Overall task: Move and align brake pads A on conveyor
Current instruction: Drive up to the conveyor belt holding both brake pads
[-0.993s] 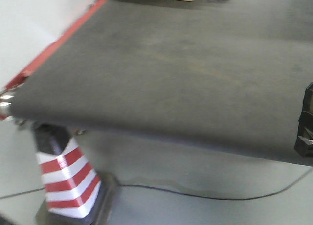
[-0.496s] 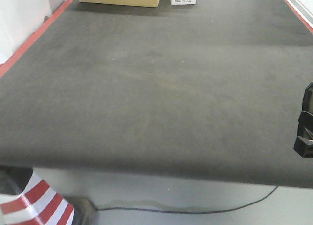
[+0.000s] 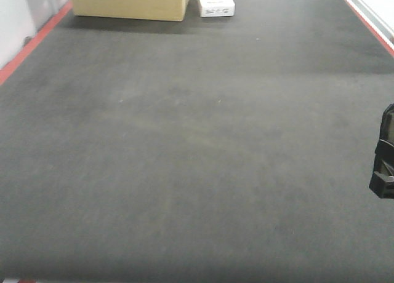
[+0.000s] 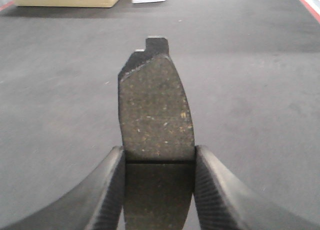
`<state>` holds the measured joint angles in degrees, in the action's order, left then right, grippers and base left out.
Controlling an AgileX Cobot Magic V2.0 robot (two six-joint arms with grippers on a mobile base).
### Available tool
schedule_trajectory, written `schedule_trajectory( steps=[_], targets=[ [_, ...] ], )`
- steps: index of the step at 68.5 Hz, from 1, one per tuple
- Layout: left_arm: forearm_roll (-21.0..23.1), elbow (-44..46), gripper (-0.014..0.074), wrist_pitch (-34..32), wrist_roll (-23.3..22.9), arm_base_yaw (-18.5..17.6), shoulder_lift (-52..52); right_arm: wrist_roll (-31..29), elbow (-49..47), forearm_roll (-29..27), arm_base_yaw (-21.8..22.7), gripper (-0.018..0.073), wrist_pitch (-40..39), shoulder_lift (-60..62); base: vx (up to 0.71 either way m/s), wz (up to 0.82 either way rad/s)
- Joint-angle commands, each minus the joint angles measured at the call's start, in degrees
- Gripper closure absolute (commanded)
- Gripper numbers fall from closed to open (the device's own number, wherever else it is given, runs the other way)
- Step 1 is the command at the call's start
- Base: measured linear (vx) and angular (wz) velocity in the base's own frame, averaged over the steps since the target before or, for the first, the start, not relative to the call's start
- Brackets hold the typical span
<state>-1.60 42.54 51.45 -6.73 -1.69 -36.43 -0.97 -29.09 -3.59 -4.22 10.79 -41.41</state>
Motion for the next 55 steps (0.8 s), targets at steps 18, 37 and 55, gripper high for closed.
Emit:
schedule_trajectory(
  steps=[18, 37, 55],
  targets=[
    [0.0, 1.6, 0.0461, -4.2, 0.0, -0.2, 0.2, -0.2, -2.0, 0.2, 0.2, 0.0526, -5.5, 0.0, 0.18, -0.17],
    [0.0, 1.6, 0.0461, -4.2, 0.0, -0.2, 0.2, -0.2, -2.0, 0.2, 0.2, 0.0526, -5.5, 0.0, 0.1, -0.13],
    [0.0, 1.6, 0.0461, -4.2, 0.0, -0.2, 0.2, -0.2, -2.0, 0.2, 0.2, 0.0526, -5.5, 0.0, 0.02, -0.03]
  ],
)
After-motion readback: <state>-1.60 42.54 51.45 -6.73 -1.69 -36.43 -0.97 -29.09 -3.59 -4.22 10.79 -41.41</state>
